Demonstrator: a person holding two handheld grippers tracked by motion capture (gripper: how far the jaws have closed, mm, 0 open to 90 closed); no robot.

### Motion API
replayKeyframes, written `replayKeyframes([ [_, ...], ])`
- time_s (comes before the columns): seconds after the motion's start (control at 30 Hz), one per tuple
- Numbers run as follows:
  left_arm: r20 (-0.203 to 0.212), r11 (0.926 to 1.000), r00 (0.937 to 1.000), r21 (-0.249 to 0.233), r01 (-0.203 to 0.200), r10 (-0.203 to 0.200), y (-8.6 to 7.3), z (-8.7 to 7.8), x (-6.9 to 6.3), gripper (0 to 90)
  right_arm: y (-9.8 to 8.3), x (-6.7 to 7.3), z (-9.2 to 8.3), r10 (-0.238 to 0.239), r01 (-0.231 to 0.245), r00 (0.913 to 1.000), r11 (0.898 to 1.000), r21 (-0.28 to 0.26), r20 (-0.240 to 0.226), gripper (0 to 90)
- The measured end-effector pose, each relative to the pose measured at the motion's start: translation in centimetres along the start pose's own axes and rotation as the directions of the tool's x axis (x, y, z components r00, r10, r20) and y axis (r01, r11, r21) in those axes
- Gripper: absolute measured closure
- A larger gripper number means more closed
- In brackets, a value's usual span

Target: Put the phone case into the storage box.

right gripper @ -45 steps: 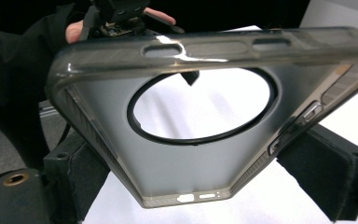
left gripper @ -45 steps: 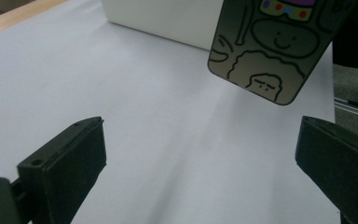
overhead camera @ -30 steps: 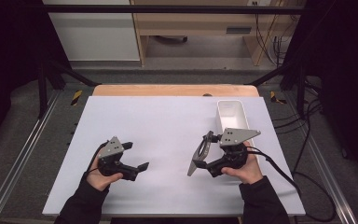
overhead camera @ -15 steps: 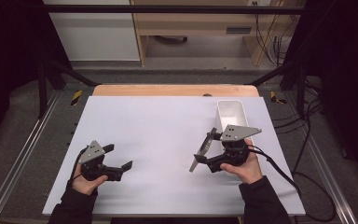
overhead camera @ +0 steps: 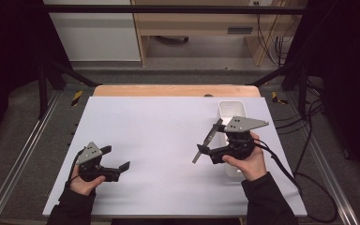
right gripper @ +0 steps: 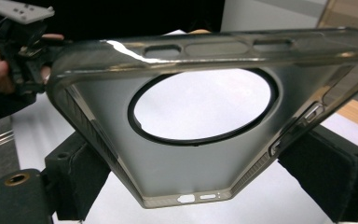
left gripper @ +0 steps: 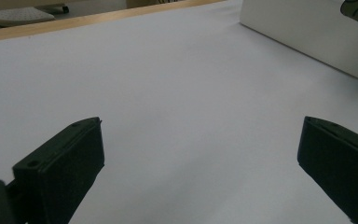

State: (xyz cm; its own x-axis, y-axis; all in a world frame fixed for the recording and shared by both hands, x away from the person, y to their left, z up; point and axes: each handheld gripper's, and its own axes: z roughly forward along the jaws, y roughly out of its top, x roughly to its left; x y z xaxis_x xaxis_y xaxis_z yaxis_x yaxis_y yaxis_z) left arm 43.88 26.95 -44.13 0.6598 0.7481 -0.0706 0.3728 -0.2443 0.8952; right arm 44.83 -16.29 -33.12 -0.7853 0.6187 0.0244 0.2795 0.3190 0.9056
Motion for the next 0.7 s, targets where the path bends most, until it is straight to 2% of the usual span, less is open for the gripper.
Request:
replayKeyframes([
  [0.43, -0.001, 1.0, 1.0, 0.006, -0.001, 0.001, -0.3, 0.2, 0.0, 0.2, 2.0, -0.4, -0.8, 0.013, -0.011, 0.9973, 1.0, -0.022, 0.073, 12.1],
  [0.7, 0.002, 0.9999, 1.0, 0.014, -0.004, 0.004, -0.3, 0.3, 0.0, 0.1, 2.7, -1.2, -0.9, 0.041, -0.039, 0.9887, 0.999, -0.018, 0.145, 12.2],
])
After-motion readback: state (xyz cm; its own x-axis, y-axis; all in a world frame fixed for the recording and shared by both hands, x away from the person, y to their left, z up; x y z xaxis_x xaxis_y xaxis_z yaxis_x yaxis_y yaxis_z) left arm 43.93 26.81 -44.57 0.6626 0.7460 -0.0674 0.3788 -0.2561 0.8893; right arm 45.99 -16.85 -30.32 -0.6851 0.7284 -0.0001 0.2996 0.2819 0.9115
